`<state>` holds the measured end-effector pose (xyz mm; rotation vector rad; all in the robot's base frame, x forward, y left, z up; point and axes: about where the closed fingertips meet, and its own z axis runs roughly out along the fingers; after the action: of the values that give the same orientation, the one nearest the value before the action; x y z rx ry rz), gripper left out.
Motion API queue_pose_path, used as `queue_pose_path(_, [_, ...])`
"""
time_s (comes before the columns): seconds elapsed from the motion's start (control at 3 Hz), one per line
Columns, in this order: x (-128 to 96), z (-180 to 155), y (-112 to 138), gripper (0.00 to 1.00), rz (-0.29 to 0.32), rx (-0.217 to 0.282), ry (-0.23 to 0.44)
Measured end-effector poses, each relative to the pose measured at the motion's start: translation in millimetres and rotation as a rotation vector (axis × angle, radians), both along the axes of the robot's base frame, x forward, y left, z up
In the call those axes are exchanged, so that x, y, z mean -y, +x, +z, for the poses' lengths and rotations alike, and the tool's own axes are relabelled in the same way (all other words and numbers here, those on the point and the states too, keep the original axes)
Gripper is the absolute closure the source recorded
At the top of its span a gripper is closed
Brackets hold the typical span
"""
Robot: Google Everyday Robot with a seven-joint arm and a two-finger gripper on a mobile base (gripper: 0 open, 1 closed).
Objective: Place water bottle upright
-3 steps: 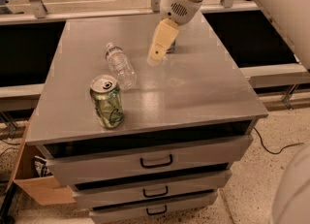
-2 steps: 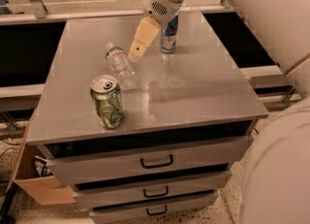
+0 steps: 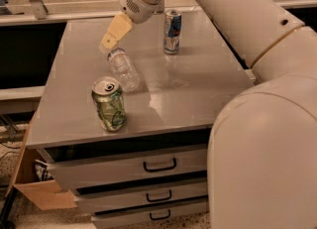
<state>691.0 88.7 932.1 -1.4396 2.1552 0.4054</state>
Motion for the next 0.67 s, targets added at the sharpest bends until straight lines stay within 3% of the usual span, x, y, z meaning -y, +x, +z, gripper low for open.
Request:
queue_pose_path(0.33, [-15,-13,13,0.00,-0.121,-0.048,0.043])
queue_pose_path(0.67, [-21,-38,25,0.00,-0.251,-0.104,0.027])
